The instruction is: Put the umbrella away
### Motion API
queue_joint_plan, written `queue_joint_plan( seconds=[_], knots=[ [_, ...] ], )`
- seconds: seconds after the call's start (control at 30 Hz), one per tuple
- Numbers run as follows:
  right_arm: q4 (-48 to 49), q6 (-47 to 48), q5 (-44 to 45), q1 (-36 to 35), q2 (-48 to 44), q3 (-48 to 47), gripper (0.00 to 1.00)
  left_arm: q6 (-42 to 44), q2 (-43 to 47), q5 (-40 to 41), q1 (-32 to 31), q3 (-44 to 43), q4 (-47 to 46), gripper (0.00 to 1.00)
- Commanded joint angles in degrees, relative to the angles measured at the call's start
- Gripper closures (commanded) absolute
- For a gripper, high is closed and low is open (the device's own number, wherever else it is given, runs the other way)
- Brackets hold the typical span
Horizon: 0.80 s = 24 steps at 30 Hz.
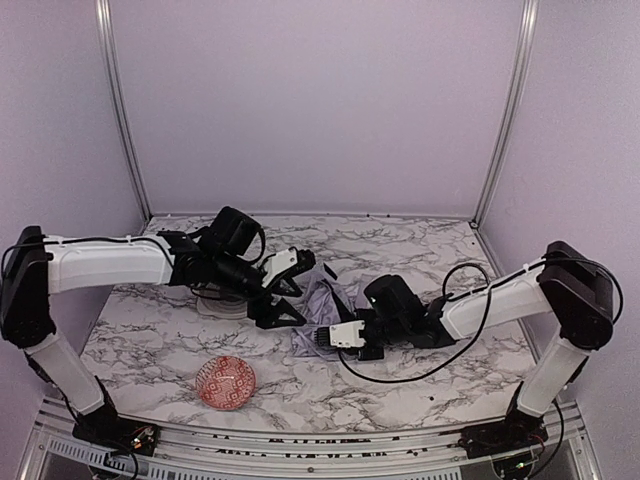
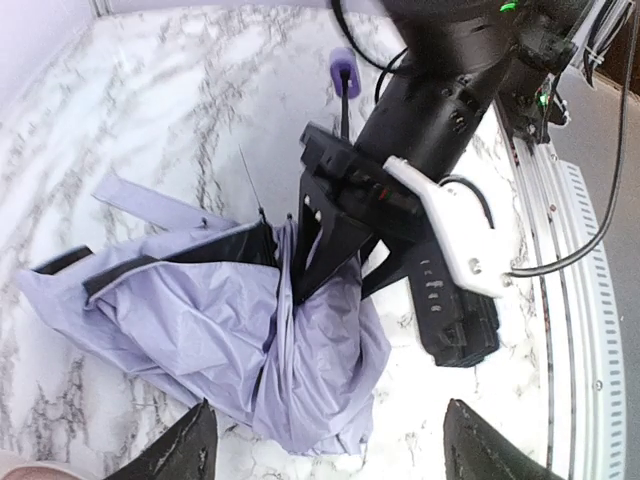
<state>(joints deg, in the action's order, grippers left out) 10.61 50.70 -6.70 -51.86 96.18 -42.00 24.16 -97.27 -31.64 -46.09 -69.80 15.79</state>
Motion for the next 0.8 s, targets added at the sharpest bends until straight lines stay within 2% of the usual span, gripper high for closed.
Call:
queue_joint_plan(
  seconds=[0.0, 0.1, 0.2, 0.3, 0.43, 0.77],
  knots=[
    [-21.13, -12.70, -7.26, 0.37, 4.06, -7.06, 0.83, 0.85, 13.33, 3.19, -0.68, 17.60, -25.87, 0.24],
    [-30.75, -18.09, -13.05, 1.22, 7.99, -12.78, 0.84, 5.17, 21.20, 7.62, -4.12, 28.98, -36.97, 0.28],
    [-38.14, -22.84, -20.50, 3.03, 11.30, -16.49, 0.83, 14.48, 22.41, 19.72, -10.34, 33.90, -37.44, 0.34],
    [-42.65, -26.63, -28.29, 6.99, 13.70, -18.66, 0.83, 18.50, 19.94, 25.34, -13.77, 34.44, -37.31, 0.37],
    [-46.45, -27.34, -35.82, 8.83, 16.07, -19.85, 0.84, 25.54, 13.89, 31.36, -16.57, 32.68, -37.42, 0.25],
    [-44.10, -28.65, -36.95, 10.51, 17.56, -20.09, 0.89, 34.57, 2.35, 38.64, -18.26, 25.50, -39.25, 0.17]
  ],
)
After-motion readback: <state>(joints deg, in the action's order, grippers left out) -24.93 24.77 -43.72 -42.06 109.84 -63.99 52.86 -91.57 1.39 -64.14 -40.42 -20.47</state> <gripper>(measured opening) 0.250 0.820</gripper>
